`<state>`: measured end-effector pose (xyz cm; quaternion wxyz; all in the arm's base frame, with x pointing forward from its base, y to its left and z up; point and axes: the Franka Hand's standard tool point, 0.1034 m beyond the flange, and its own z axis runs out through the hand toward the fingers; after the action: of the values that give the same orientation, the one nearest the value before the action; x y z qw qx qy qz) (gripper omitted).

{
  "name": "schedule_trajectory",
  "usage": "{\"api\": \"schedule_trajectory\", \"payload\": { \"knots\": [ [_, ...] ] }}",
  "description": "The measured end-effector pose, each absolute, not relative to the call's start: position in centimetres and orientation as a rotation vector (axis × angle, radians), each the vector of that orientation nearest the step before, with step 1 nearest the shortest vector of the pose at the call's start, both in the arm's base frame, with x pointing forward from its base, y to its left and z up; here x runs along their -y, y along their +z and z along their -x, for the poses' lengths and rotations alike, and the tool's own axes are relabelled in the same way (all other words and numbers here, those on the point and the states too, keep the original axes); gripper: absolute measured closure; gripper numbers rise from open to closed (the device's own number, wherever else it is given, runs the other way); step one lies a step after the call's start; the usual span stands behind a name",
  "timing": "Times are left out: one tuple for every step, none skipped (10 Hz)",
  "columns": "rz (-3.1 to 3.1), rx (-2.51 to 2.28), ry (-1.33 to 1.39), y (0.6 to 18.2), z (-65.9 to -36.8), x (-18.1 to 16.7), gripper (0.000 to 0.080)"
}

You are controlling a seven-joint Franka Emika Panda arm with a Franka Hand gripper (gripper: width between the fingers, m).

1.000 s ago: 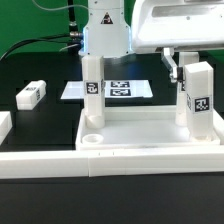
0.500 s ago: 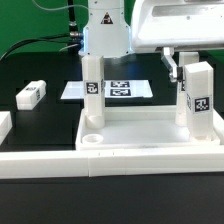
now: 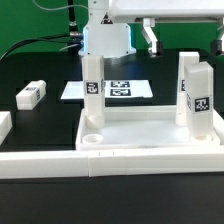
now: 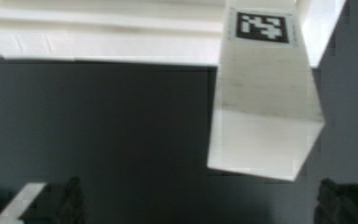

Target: Assemble desk

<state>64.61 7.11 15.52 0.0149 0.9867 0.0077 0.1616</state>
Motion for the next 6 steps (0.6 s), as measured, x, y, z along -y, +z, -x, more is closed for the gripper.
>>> {"api": "schedule_trajectory", "payload": {
  "knots": [
    [-3.097,0.003,0.369,15.9,-65.2,-7.5,0.0150],
    [-3.129,0.069,0.295,15.7,-65.6,-7.8,0.0150],
    [-3.156,0.115,0.163,15.5,-65.6,-8.0,0.0150],
    [-3.170,0.138,0.151,15.6,-66.4,-8.1,0.0150],
    [-3.170,0.138,0.189,15.1,-66.6,-8.2,0.0150],
    [-3.172,0.140,0.177,14.6,-66.4,-8.7,0.0150]
  ]
}}
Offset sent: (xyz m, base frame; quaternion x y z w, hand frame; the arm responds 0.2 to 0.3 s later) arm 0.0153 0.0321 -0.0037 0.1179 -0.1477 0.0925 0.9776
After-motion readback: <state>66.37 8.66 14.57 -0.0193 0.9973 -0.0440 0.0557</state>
